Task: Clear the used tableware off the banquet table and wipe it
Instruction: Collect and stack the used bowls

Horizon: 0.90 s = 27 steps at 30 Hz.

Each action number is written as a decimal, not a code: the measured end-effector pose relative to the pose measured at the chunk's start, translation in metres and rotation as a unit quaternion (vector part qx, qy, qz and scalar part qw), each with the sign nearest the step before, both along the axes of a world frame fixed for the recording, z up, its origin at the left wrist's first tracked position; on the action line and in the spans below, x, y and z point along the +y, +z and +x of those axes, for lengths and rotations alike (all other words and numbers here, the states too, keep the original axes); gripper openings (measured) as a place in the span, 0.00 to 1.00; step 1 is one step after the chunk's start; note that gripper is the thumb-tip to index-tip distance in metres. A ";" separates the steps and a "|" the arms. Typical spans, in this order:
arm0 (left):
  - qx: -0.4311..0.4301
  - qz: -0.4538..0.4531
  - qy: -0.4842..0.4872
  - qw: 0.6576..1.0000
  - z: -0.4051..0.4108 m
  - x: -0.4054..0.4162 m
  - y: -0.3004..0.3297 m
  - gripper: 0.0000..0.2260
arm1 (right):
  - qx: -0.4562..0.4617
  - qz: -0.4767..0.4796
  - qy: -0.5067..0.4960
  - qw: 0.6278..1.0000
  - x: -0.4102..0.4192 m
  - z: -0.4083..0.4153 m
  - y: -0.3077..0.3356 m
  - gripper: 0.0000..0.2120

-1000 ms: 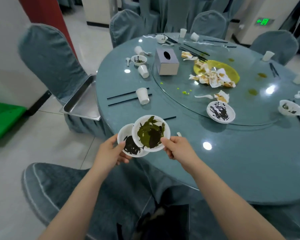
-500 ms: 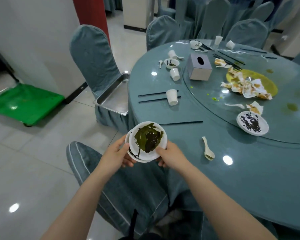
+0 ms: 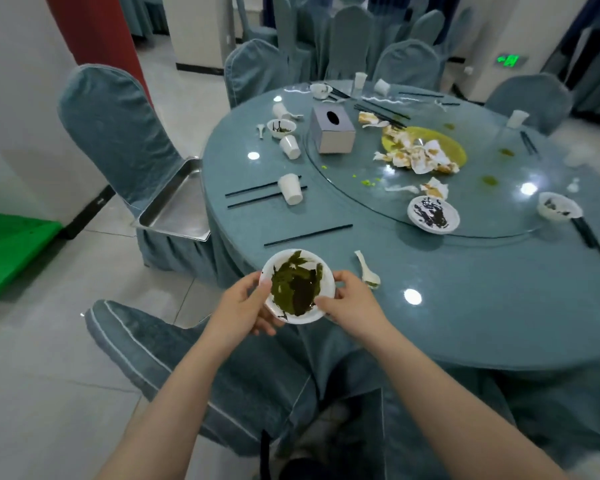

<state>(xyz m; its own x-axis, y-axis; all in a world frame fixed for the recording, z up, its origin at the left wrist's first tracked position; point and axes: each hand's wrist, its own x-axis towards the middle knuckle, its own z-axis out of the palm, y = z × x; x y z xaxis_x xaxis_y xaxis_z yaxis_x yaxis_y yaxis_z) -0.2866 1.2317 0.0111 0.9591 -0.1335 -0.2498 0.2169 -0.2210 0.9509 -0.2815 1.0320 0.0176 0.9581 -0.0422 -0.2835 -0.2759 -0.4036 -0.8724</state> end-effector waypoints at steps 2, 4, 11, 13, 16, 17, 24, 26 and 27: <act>-0.004 0.010 -0.026 1.000 -0.006 -0.005 0.005 0.08 | -0.007 -0.009 -0.033 0.999 -0.004 -0.019 0.005 0.14; -0.008 0.018 -0.043 0.999 -0.011 -0.010 0.009 0.11 | -0.006 -0.002 -0.064 0.998 -0.008 -0.040 0.007 0.13; -0.005 0.004 -0.115 0.993 -0.047 -0.059 0.012 0.15 | -0.020 0.020 -0.193 0.981 -0.046 -0.129 0.014 0.10; -0.005 0.006 -0.148 0.989 -0.057 -0.080 0.013 0.15 | -0.038 0.022 -0.230 0.972 -0.065 -0.149 0.020 0.08; -0.006 0.004 -0.188 0.982 -0.069 -0.117 0.023 0.16 | -0.055 0.013 -0.285 0.957 -0.103 -0.176 0.032 0.07; -0.008 0.000 -0.200 0.980 -0.074 -0.131 0.028 0.16 | -0.056 0.009 -0.301 0.952 -0.118 -0.186 0.036 0.07; -0.014 -0.021 -0.239 0.971 -0.123 -0.257 0.045 0.14 | -0.068 0.012 -0.377 0.924 -0.230 -0.281 0.042 0.05; -0.009 -0.030 -0.247 0.969 -0.148 -0.304 0.045 0.14 | -0.069 0.009 -0.393 0.917 -0.268 -0.320 0.043 0.06; -0.004 -0.037 -0.251 0.967 -0.166 -0.331 0.044 0.14 | -0.068 0.011 -0.406 0.911 -0.291 -0.343 0.044 0.06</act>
